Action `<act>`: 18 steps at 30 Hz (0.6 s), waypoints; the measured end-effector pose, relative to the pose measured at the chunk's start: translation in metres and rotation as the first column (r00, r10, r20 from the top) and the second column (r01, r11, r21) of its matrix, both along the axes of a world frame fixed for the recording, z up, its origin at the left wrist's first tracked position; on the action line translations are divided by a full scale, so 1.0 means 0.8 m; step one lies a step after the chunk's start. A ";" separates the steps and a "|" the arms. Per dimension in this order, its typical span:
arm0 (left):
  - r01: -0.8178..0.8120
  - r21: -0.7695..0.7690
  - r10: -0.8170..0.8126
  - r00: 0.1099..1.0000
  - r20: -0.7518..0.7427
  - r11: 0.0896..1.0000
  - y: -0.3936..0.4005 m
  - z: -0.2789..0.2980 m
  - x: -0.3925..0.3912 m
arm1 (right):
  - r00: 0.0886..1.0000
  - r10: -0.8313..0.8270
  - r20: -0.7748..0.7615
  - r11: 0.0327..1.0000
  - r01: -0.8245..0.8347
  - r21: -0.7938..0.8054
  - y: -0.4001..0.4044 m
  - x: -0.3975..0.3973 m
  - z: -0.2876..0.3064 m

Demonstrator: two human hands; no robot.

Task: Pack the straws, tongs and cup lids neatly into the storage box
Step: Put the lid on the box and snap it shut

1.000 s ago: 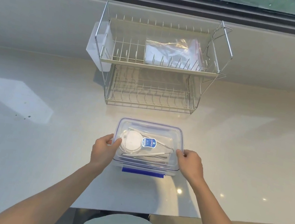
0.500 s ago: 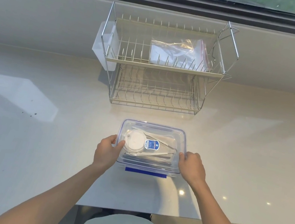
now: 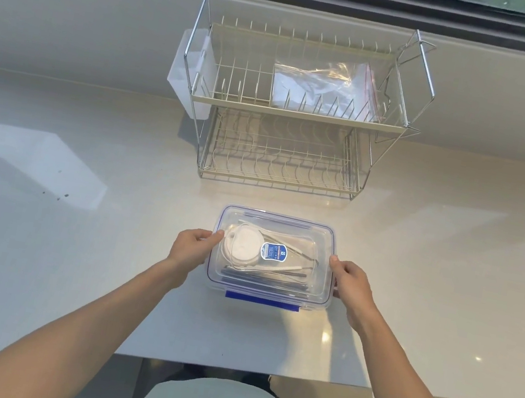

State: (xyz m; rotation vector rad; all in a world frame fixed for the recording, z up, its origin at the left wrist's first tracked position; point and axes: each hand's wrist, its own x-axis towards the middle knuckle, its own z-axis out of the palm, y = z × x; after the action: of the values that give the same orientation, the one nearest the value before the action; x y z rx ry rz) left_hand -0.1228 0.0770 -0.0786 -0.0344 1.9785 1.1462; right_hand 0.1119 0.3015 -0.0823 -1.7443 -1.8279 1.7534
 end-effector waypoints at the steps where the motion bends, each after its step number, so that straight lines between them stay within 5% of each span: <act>1: -0.011 0.007 0.011 1.000 -0.001 1.000 0.001 -0.001 0.000 | 1.000 -0.014 -0.028 0.999 0.013 -0.046 0.002 0.001 -0.002; 11: -0.034 0.055 0.037 0.997 -0.062 0.998 -0.002 -0.017 0.012 | 0.997 0.036 0.072 0.982 -0.049 0.182 -0.005 -0.015 -0.013; 18: -0.022 -0.052 0.015 0.992 -0.125 0.998 0.016 -0.011 -0.001 | 0.978 -0.159 -0.135 0.986 0.150 -0.072 -0.034 0.002 0.002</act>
State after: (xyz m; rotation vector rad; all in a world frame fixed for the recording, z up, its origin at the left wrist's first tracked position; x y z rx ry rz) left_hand -0.1237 0.0899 -0.0874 -0.0091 2.1235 1.1310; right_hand 0.1133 0.2746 -0.0805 -1.6851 -1.5547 1.8373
